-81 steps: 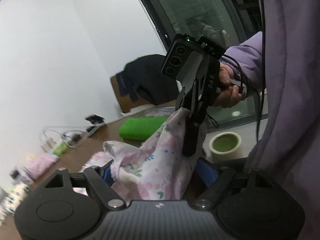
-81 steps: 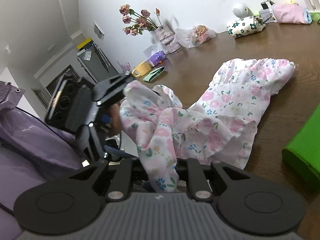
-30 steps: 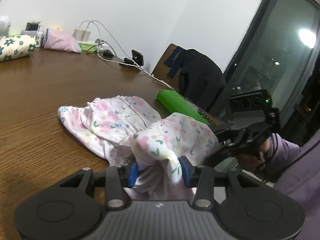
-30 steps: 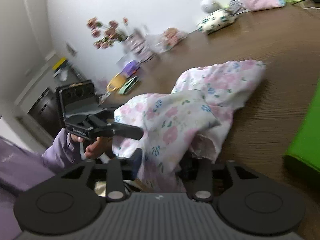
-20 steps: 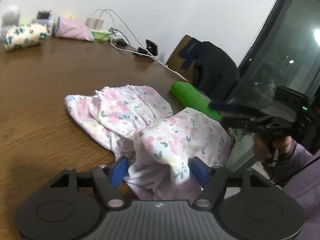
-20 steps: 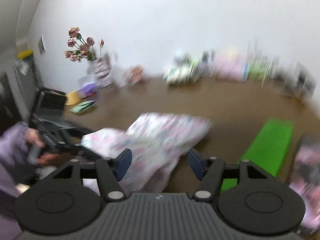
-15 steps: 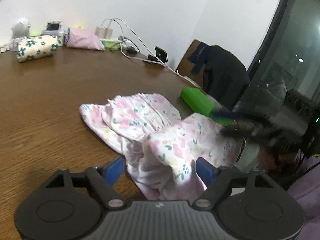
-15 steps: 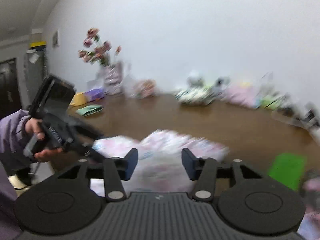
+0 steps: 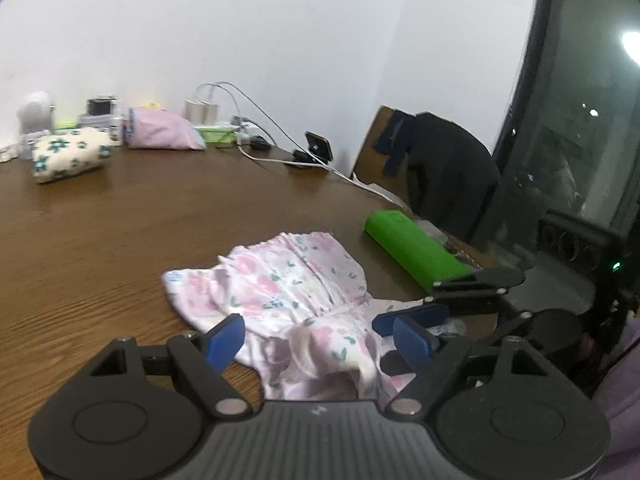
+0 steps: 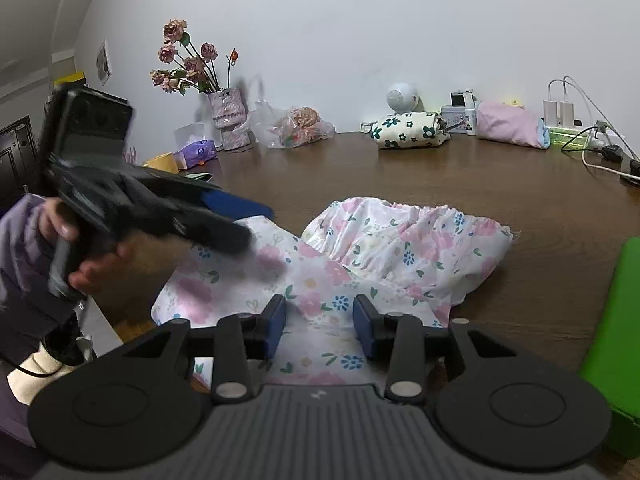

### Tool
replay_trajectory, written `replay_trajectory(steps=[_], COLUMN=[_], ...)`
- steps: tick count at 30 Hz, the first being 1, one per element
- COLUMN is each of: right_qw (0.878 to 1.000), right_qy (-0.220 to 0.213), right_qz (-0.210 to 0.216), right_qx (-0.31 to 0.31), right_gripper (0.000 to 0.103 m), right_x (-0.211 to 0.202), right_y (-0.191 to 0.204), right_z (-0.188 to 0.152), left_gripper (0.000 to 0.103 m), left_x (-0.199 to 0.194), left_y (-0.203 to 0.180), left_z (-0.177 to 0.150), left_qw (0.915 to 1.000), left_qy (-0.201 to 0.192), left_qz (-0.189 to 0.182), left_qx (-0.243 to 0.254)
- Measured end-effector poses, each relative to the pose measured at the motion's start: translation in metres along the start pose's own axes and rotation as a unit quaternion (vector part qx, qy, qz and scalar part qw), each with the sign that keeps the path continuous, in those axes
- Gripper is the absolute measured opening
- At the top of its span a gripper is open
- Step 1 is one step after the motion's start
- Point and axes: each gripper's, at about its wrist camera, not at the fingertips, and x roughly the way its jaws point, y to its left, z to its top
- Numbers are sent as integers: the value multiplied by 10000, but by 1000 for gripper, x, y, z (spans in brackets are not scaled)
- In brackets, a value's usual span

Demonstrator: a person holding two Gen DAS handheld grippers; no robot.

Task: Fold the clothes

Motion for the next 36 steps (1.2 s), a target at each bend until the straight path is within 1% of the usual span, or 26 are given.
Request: replay_trajectory(steps=[2, 3, 4, 6, 7, 8, 11, 12, 14, 16, 18, 21, 23, 25, 26, 28, 30, 31, 33, 35, 36], right_qw=[10000, 10000, 10000, 10000, 10000, 10000, 9999, 9999, 9997, 9995, 9994, 9995, 9995, 9995, 9995, 9995, 9992, 9992, 9990, 9988, 9989], right_qy=[-5, -9, -15, -38, -51, -50, -115, -132, -193, -266, -236, -11, 12, -17, -53, -138, -177, -144, -37, 94, 122], right_qz=[-10, -8, -4, -15, -23, -24, -37, -28, -56, -85, -162, -280, -303, -318, -316, -295, -327, -335, -385, -434, -428], right_qx=[9, 20, 33, 51, 59, 63, 70, 76, 106, 164, 194, 174, 122, 43, 1, -56, -119, -166, -230, -183, -141], right_gripper=[39, 40, 40, 41, 42, 42, 42, 42, 42, 42, 42, 42, 42, 42, 42, 42, 42, 42, 40, 39, 39], right_x=[0, 0, -1, -3, -4, -4, -8, -9, -13, -15, -13, -1, 2, 1, -1, -6, -10, -10, -8, -2, 0], right_y=[1, 0, 0, -1, -1, -2, -3, -4, -6, -9, -11, -11, -8, -6, -5, -4, -4, -4, -4, -6, -7], right_z=[1, 1, 0, 0, 0, -1, -1, 0, 1, 3, 4, 2, 1, 1, 2, 5, 7, 8, 7, 3, 0], left_gripper=[79, 74, 65, 58, 48, 44, 35, 29, 25, 25, 26, 30, 35, 46, 46, 46, 46, 43, 21, 19, 19], left_x=[6, 8, 12, 19, 21, 23, 23, 23, 20, 21, 24, 22, 14, 2, -5, -17, -16, -11, 3, 18, 17], left_y=[4, 7, 8, 7, 8, 10, 22, 27, 31, 32, 32, 26, 21, 7, -1, -14, -25, -29, -33, -30, -27], left_z=[0, 0, 0, 1, 1, 0, -1, -2, -4, -6, -11, -12, -8, 0, 3, 8, 10, 10, 5, -4, -9], left_qw=[9994, 9986, 9982, 9975, 9972, 9969, 9923, 9897, 9875, 9861, 9856, 9883, 9916, 9968, 9985, 9994, 9992, 9988, 9970, 9947, 9950], left_qy=[-21, -33, 56, 318, 424, 519, 597, 615, 555, 532, 564, 552, 484, 264, 101, -206, -247, -166, 126, 447, 433], left_qz=[-332, -510, -575, -608, -563, -493, -549, -577, -572, -528, -439, -303, -136, 139, 224, 205, 317, 440, 715, 901, 886], left_qx=[-91, -140, -161, -176, -239, -326, -937, -1153, -1357, -1484, -1535, -1387, -1195, -735, -495, -173, 48, 140, 251, 199, 132])
